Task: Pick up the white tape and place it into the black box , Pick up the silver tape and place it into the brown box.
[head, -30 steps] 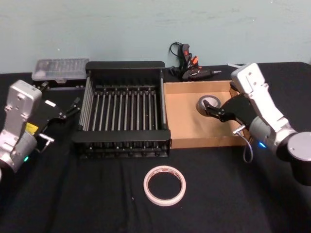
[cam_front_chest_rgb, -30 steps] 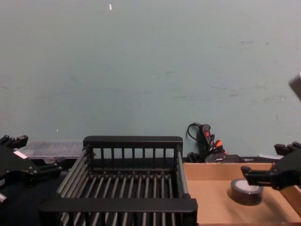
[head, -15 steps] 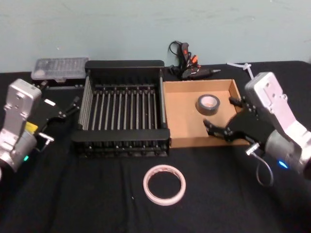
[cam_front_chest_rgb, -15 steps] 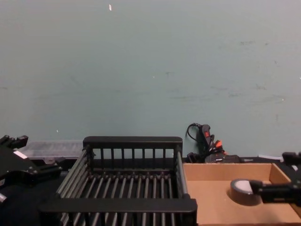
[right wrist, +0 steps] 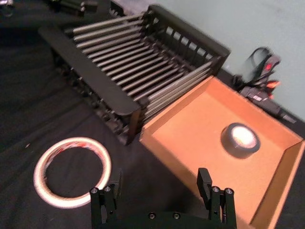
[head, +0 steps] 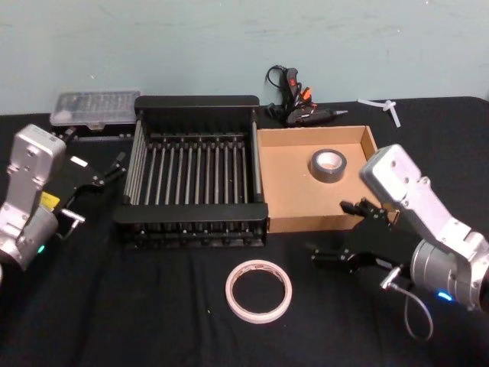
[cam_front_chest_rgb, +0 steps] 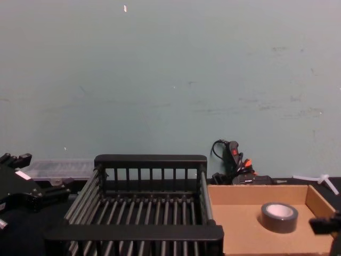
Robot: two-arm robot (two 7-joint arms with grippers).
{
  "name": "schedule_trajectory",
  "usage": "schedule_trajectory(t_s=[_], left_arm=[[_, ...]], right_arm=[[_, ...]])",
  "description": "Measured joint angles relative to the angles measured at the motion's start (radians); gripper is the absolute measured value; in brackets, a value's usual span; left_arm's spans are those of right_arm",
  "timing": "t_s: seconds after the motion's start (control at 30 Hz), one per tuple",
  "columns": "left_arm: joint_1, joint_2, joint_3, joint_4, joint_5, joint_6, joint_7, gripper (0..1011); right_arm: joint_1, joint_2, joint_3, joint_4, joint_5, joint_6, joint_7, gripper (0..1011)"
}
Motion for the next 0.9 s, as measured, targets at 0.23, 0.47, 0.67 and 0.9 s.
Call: schedule_trajectory(t_s=[0.23, 0.47, 0.67, 0.9], left_arm=[[0.000, 0.000, 0.000, 0.000, 0.000, 0.000, 0.000, 1001], [0.000, 0.000, 0.000, 0.000, 0.000, 0.000, 0.000, 1001], [0.000, 0.000, 0.000, 0.000, 0.000, 0.000, 0.000, 1001], [0.000, 0.000, 0.000, 0.000, 0.000, 0.000, 0.000, 1001]], right_arm=[[-0.001, 0.003, -0.034, -0.031, 0.000, 0.094, -0.001, 1002], [0.020, -0.006, -0.076, -0.037, -0.015, 0.187, 0.010, 1002], [0.040, -0.028, -0.102, -0.032, -0.035, 0.238, 0.011, 1002], [0.065, -0.065, -0.132, -0.011, -0.071, 0.289, 0.002, 1002]])
